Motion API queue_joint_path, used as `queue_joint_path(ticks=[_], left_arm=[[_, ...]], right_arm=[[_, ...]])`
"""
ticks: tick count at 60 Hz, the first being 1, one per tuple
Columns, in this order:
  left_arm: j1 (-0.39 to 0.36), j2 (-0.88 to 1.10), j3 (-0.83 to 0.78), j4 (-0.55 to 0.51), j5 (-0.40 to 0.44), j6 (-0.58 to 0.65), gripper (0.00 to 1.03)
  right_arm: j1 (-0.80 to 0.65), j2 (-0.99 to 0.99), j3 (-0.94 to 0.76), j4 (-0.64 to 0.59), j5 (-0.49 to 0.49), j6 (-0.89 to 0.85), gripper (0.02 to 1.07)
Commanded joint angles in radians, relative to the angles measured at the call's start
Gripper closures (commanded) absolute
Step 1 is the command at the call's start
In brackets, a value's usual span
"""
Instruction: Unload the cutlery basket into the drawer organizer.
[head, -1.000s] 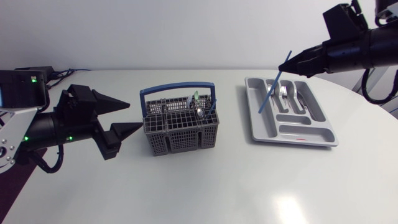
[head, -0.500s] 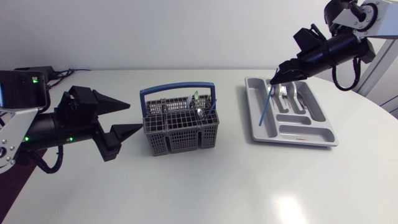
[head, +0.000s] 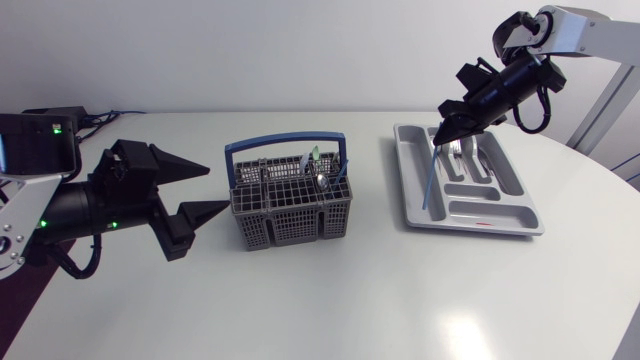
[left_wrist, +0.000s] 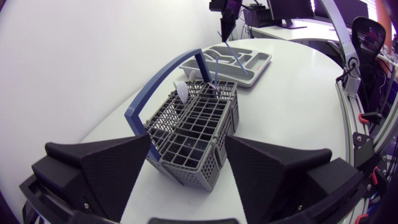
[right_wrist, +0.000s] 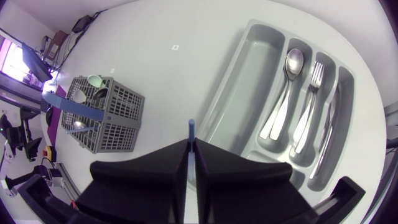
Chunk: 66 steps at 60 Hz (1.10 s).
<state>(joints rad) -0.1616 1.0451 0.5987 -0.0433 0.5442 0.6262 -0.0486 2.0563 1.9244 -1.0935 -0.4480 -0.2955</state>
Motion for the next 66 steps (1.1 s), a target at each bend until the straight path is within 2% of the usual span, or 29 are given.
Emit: queue_joint_path(ticks=[1,16,19,21,23,26,29,31,40,51,59,66], left_arm=[[-0.012,-0.011,-0.033,-0.003,0.000,0.021,0.07],[-0.016,-0.022,-0.037,-0.010,0.000,0.023,0.07],[-0.016,-0.026,-0.040,-0.010,0.000,0.023,0.07],[-0.016,-0.031,-0.040,-0.012,0.000,0.023,0.07],[-0.016,-0.034,-0.042,-0.013,0.000,0.023,0.07],[-0.016,-0.039,-0.042,-0.017,0.000,0.024,0.07],[-0.016,-0.046,-0.042,-0.021,0.000,0.026,0.07],[-0.016,-0.051,-0.042,-0.021,0.000,0.026,0.07],[-0.023,-0.059,-0.042,-0.021,-0.001,0.024,0.07],[-0.076,-0.068,-0.036,-0.012,-0.029,0.018,0.07],[-0.161,-0.048,-0.004,-0.012,-0.075,-0.016,0.07],[-0.240,0.003,0.052,-0.023,-0.107,-0.063,0.07]], right_arm=[[-0.013,0.082,0.068,-0.043,0.002,0.001,1.01],[-0.016,0.215,0.176,-0.049,0.012,0.045,1.00],[-0.016,0.226,0.182,-0.034,0.028,0.056,0.85],[-0.016,0.226,0.177,-0.014,0.043,0.065,0.71],[-0.013,0.222,0.166,0.004,0.068,0.073,0.51],[-0.008,0.197,0.139,0.030,0.081,0.073,0.30],[-0.004,0.150,0.085,0.080,0.098,0.078,0.12],[0.001,0.110,0.042,0.116,0.106,0.079,0.07],[0.010,-0.120,-0.182,0.290,0.084,0.078,0.07],[0.023,-0.421,-0.489,0.535,0.072,0.073,0.07],[0.062,-0.611,-0.725,0.722,0.069,0.038,0.07],[0.092,-0.685,-0.844,0.791,0.069,0.015,0.07]])
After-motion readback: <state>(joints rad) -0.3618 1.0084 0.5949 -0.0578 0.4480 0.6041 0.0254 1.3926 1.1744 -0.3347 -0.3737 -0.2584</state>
